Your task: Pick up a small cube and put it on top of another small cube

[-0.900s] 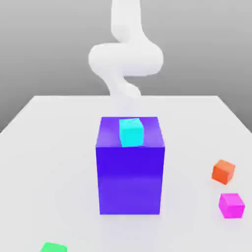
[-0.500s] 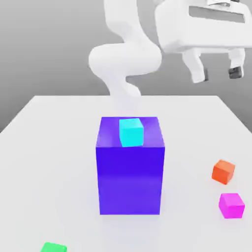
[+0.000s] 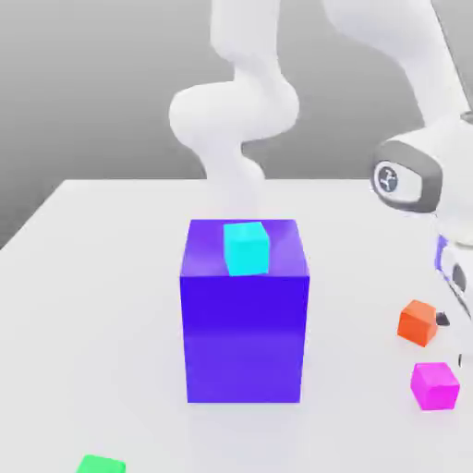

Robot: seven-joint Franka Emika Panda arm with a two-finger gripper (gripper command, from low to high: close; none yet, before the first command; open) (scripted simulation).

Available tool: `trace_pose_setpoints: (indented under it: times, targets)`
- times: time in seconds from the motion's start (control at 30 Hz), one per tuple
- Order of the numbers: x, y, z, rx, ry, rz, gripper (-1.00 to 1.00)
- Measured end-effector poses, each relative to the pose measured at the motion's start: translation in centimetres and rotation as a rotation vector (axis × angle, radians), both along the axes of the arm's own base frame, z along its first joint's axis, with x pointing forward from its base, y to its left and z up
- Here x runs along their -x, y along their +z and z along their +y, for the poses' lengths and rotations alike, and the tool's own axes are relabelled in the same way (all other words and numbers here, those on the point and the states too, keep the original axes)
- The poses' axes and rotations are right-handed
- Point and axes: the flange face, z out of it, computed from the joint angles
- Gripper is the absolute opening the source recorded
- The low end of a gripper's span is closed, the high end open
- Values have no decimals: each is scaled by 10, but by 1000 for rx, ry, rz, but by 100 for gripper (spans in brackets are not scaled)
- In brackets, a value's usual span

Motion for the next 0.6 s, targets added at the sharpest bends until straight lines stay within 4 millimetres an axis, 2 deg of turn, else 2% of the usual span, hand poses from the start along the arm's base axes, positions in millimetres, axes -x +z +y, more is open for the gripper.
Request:
trace_pose_setpoints:
  times: [0.1, 0.13, 0.37, 0.53, 0.6]
  targets:
    - [2, -38, 1, 5, 13, 4, 0]
    - [3, -49, 1, 5, 14, 4, -100]
    - [3, -51, 1, 7, 14, 5, -100]
    - [2, 1, -1, 7, 7, 6, -100]
    - [-33, 10, -36, 11, -132, 11, -100]
